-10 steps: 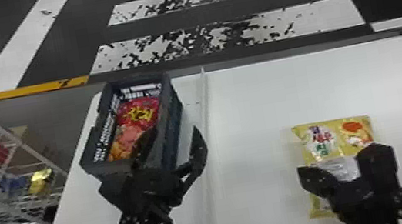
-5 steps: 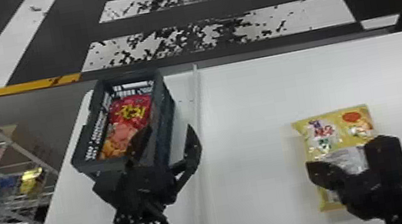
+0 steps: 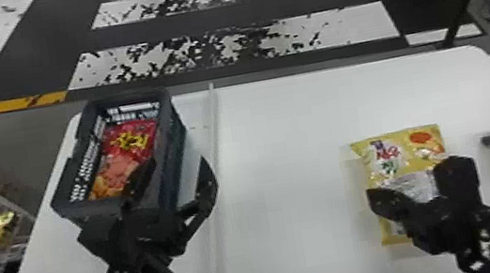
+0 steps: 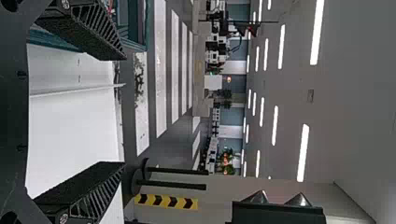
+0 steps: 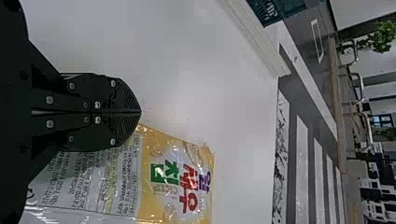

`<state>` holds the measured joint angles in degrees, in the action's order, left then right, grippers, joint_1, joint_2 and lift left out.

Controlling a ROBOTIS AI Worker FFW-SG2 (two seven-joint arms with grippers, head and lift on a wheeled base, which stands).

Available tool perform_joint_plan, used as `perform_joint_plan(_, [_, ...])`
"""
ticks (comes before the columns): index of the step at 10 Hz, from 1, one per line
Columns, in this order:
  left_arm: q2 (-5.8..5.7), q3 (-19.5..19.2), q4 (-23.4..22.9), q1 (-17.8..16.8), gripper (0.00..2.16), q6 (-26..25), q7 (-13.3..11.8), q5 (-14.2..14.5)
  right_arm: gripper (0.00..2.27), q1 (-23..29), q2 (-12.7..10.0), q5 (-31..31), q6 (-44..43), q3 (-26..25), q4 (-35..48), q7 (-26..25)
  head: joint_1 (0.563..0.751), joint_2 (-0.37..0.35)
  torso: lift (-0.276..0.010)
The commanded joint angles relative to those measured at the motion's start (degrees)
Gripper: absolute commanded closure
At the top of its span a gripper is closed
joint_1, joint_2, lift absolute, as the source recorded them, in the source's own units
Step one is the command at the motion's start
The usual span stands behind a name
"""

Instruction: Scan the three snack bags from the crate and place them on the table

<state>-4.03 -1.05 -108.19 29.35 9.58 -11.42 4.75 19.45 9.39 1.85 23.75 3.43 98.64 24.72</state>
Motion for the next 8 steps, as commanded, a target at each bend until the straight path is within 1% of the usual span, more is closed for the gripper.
perform_joint_plan(1, [-0.01, 0.0, 0.0, 0.01, 0.07, 0.12, 0.0, 0.0, 2.26, -0.02, 0.37, 0.0, 0.11, -0.97, -0.02, 0.24, 0.695, 0.068, -0.062])
perform_joint_plan(2, [-0.01, 0.0, 0.0, -0.08, 0.07, -0.05, 0.0, 0.0, 2.26, 0.15, 0.37, 0.35, -0.06, -1.14, 0.42, 0.59, 0.695, 0.055, -0.062])
perform_joint_plan(3, [0.08, 0.0, -0.09, -0.08, 0.07, 0.12, 0.0, 0.0, 2.26, 1.56, 0.19, 1.32, -0.24, -1.67, 2.7, 0.59, 0.695, 0.049, -0.062])
perform_joint_plan(4, [0.17, 0.09, -0.09, -0.08, 0.07, -0.05, 0.0, 0.0, 1.83, 3.49, -0.16, 5.27, -0.24, -3.25, 6.57, 0.5, 0.695, 0.049, -0.062])
perform_joint_plan(5, [0.17, 0.17, -0.27, 0.01, 0.07, 0.12, 0.0, 0.0, 1.25, 5.52, -0.16, 8.7, 0.11, -5.1, 11.14, 0.59, 0.695, 0.049, -0.062])
perform_joint_plan(6, [0.17, 0.35, -0.44, 0.1, 0.07, 0.12, 0.09, 0.0, 0.99, 6.83, -0.16, 9.32, 6.97, -7.21, 16.06, 1.03, 0.695, 0.046, -0.062])
perform_joint_plan(7, [0.17, 0.53, -0.35, 0.1, 0.07, -0.05, 0.09, 0.0, 0.45, 8.06, -0.6, 11.43, 10.31, -10.29, 19.4, 2.44, 0.695, 0.04, -0.062])
perform_joint_plan(8, [0.17, 0.44, -0.44, 0.19, 0.07, -0.05, 0.26, 0.0, 0.13, 8.42, -1.39, 12.66, 15.76, -13.63, 21.77, 3.67, 0.695, 0.026, -0.062])
